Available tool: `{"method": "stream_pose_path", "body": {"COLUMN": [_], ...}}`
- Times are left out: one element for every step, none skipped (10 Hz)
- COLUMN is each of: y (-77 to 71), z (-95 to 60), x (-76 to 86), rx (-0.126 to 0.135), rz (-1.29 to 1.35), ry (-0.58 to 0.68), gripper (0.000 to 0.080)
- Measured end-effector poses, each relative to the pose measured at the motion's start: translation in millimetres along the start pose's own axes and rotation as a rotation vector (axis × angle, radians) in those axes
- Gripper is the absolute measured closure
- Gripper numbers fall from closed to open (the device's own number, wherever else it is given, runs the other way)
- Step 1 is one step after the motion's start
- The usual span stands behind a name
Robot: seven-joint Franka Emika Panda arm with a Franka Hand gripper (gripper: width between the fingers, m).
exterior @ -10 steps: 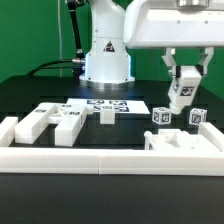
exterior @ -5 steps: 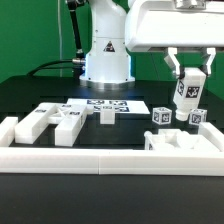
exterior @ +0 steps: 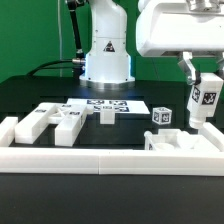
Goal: Assemble chair
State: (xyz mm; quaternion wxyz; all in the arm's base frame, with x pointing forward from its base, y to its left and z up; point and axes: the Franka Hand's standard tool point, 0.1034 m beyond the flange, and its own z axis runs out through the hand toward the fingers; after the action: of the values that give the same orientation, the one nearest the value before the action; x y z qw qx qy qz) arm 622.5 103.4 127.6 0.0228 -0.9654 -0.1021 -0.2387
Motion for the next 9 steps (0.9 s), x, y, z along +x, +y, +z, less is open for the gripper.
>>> {"method": "stream_pose_path", "body": {"y": [0.0, 0.0, -0.1, 0.3, 1.4, 2.5, 0.9, -1.9, -2.5], "z": [0.2, 0.3, 1.0, 4.5, 10.0, 14.4, 17.5, 21.9, 24.0], "x": [-0.2, -0.4, -0.8, 2.7, 8.5, 12.4, 12.3, 10.2, 8.8], "rx": [0.000, 0.000, 0.000, 0.000, 0.000, 0.000, 0.002, 0.004, 0.005], "rz": [0.000, 0.000, 0.000, -0.004, -0.006, -0.006, -0.007, -0.010, -0.010], "ry": [0.000, -0.001, -0.002, 0.000, 0.004, 0.006, 0.005, -0.001, -0.004], "gripper": [0.0509, 0.0509, 0.0509, 0.0509, 0.0509, 0.0509, 0.0509, 0.0509, 0.0509]}}
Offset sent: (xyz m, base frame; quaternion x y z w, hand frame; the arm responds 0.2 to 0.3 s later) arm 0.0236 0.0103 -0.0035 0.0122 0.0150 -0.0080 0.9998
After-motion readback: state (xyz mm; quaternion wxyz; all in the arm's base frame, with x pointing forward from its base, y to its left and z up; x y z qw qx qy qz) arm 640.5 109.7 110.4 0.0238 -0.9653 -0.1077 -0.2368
